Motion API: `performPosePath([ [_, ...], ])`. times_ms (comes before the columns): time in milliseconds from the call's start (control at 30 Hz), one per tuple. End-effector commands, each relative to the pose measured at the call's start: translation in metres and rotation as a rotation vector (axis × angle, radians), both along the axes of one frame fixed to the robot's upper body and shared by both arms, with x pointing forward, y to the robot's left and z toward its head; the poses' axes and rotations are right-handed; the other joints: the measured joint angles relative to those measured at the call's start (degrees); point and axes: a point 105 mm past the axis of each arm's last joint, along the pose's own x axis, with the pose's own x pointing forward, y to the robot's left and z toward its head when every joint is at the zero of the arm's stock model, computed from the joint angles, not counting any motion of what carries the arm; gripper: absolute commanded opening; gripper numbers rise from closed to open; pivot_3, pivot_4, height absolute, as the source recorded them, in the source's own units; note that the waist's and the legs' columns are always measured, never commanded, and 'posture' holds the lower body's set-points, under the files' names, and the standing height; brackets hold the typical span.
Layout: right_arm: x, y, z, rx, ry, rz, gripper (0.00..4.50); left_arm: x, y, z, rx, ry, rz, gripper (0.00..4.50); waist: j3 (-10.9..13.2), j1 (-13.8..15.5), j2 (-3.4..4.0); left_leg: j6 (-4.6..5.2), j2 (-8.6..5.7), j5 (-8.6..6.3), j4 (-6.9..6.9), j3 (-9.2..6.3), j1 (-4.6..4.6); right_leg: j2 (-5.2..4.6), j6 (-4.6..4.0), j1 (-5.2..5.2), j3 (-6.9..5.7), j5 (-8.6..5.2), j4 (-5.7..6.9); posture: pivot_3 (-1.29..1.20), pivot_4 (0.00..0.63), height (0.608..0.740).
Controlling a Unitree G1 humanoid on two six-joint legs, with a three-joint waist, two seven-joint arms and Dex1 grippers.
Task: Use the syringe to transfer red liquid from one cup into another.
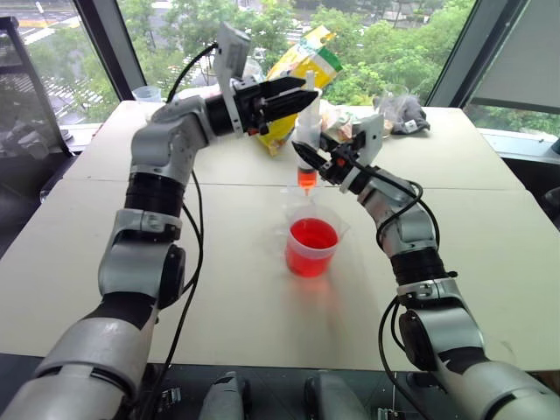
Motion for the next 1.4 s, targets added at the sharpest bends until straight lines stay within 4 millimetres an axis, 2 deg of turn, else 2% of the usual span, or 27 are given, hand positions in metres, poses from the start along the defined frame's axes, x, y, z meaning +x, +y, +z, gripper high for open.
performPosePath([
  [33,-0.006,0.001,0.016,0.003,-0.064,0.007,1.47,-0.002,-0.008,0.014,0.003,-0.060,-0.010,2.36,0.00,-0.02,0.00,0.00,0.00,0.00,0.00,0.00,0.00,0.00,0.00,0.00,0.00,0.00,0.00,0.00,0.150,0.740],
  [167,-0.006,0.001,0.015,-0.002,-0.063,0.006,1.47,0.001,-0.016,0.009,0.025,-0.041,-0.019,2.36,0.00,-0.09,0.00,0.00,0.00,0.00,0.00,0.00,0.00,0.01,0.00,0.00,0.00,0.00,0.00,0.00,0.150,0.740],
  [267,-0.006,0.001,0.015,-0.003,-0.064,0.005,1.47,0.004,-0.017,0.006,0.036,-0.036,-0.016,1.53,0.00,-0.16,0.00,0.00,0.00,0.00,0.00,0.00,0.00,0.01,0.00,-0.01,0.00,0.00,0.00,0.00,0.150,0.740],
  [367,-0.006,0.001,0.016,-0.006,-0.069,0.004,1.47,0.005,-0.017,0.006,0.039,-0.033,-0.016,0.03,0.00,-0.11,0.00,0.00,0.00,0.00,-0.01,-0.01,0.00,0.01,0.00,-0.02,0.00,0.00,0.01,0.00,0.150,0.740],
  [600,-0.004,0.001,0.024,-0.006,-0.094,-0.003,1.47,0.006,-0.018,0.003,0.048,-0.029,-0.017,0.03,0.00,-0.07,0.00,0.00,0.00,0.00,-0.01,0.00,-0.01,0.01,0.00,-0.02,0.00,0.00,0.00,0.00,0.150,0.740],
  [833,-0.001,-0.005,0.043,0.008,-0.135,-0.022,1.47,0.004,-0.020,-0.008,0.067,-0.012,-0.041,0.03,0.00,-0.14,0.00,0.00,0.00,0.00,-0.02,-0.01,-0.01,0.01,0.00,-0.03,0.00,0.00,0.01,0.00,0.150,0.740],
  [1000,-0.003,-0.006,0.053,0.023,-0.155,-0.021,1.47,0.004,-0.022,-0.021,0.084,0.017,-0.049,0.03,0.00,-0.09,0.00,0.00,0.00,0.00,-0.02,0.00,-0.01,0.01,0.00,-0.03,0.01,0.00,0.00,0.00,0.150,0.740],
  [1400,-0.012,-0.002,0.060,0.040,-0.158,0.001,1.47,0.008,-0.025,-0.054,0.130,0.090,-0.045,0.03,0.00,-0.10,0.00,0.00,0.00,0.00,-0.02,-0.01,-0.01,0.01,0.00,-0.03,0.00,0.00,0.01,0.00,0.150,0.740],
])
